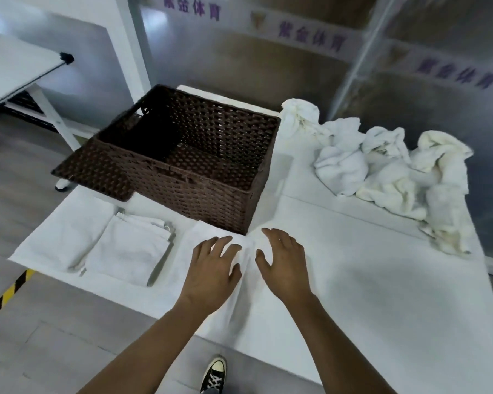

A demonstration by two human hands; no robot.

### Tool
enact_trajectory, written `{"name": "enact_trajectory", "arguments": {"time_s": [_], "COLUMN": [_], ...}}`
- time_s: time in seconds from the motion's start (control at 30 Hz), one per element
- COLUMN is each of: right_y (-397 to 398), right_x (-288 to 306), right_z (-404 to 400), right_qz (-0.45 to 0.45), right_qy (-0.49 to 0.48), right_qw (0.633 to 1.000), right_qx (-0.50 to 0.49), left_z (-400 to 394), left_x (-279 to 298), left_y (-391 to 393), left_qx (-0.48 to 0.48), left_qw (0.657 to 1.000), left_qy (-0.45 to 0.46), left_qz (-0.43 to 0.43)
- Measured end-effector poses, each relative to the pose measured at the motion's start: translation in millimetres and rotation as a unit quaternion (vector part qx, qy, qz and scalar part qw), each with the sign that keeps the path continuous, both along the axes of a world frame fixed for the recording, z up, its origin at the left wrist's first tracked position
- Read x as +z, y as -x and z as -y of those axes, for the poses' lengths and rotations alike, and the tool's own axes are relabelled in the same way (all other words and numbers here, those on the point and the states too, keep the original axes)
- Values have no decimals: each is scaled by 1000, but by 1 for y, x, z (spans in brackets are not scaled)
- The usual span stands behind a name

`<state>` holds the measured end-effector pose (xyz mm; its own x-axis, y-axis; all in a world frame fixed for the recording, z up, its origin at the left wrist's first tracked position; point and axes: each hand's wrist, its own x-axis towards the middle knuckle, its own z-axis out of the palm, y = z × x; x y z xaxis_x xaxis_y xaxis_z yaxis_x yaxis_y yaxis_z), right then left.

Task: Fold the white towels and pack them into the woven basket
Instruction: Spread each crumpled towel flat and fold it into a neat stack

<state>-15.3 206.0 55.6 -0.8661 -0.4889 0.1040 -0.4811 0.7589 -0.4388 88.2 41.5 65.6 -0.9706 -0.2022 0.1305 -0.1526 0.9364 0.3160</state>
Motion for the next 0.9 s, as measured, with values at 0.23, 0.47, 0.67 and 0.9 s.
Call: {"name": "enact_trajectory", "arguments": {"time_s": [0.23,0.47,0.67,0.9], "right_y": [12,9,13,59], "right_x": [46,69,67,51], "right_z": [-38,-78,-132,-175], "right_qz": [-38,-58,-45,-27], "right_qy": [31,58,55,53], "right_qw": [995,983,972,969], "right_qx": [-92,-165,-224,-241], "left_z": [-28,-55,-94,-127], "left_x": [41,53,54,47], "left_y": [40,69,97,149], "left_qx": [-82,-133,-171,-170], "left_qw": [993,986,979,982], "left_qy": [-42,-57,-64,-65], "left_qz": [-66,-85,-88,-52]}}
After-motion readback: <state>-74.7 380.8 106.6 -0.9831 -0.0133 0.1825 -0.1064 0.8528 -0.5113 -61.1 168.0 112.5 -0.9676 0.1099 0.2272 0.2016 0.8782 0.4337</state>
